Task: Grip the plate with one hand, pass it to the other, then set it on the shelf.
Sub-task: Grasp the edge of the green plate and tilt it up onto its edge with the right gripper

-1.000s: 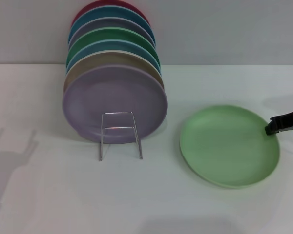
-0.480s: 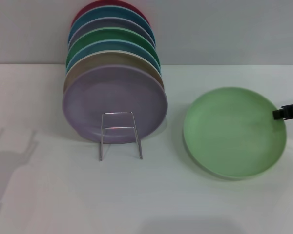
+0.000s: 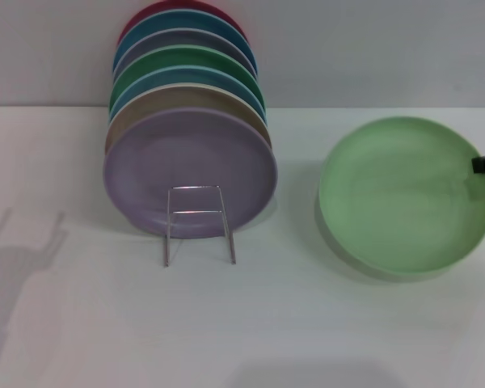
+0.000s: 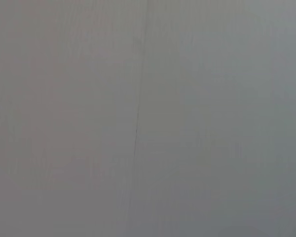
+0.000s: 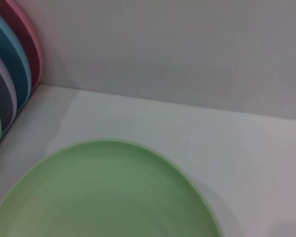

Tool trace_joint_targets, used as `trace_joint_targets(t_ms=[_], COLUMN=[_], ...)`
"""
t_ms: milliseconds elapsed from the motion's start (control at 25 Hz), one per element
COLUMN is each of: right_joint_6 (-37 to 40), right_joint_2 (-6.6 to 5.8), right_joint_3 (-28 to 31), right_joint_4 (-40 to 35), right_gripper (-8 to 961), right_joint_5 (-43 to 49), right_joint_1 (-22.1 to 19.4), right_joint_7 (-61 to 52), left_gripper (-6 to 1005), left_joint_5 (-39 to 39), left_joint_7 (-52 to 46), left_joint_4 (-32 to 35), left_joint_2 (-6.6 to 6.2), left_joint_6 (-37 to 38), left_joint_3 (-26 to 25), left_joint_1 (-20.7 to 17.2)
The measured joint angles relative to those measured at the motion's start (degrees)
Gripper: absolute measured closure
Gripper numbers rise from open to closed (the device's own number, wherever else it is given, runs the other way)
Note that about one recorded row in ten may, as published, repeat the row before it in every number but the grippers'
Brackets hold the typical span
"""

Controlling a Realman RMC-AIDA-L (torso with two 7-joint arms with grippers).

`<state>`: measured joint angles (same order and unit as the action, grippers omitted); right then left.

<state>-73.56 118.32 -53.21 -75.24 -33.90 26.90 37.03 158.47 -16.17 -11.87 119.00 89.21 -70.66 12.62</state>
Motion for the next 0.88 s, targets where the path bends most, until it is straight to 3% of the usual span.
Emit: trace_joint_targets(t_ms=[520, 880], right_joint_6=[4.23, 14.56], right_joint_2=[1.28, 1.3], right_joint_3=[-6.09, -17.2], right_joint_4=[-9.95, -15.1], right_gripper=[936, 936], right_joint_5=[5.25, 9.05], right_joint_1=[-3.42, -7.8], right_joint_7=[-1.13, -2.2], left_gripper=[137, 138], left_joint_5=[0.0, 0.0], left_joint_7=[0.09, 0.09], left_joint_4=[0.37, 0.45], left_joint_2=[-0.07, -0.09], left_joint_6=[-0.01, -0.01], left_joint_3=[0.0, 0.0], left_joint_1=[0.32, 0.4])
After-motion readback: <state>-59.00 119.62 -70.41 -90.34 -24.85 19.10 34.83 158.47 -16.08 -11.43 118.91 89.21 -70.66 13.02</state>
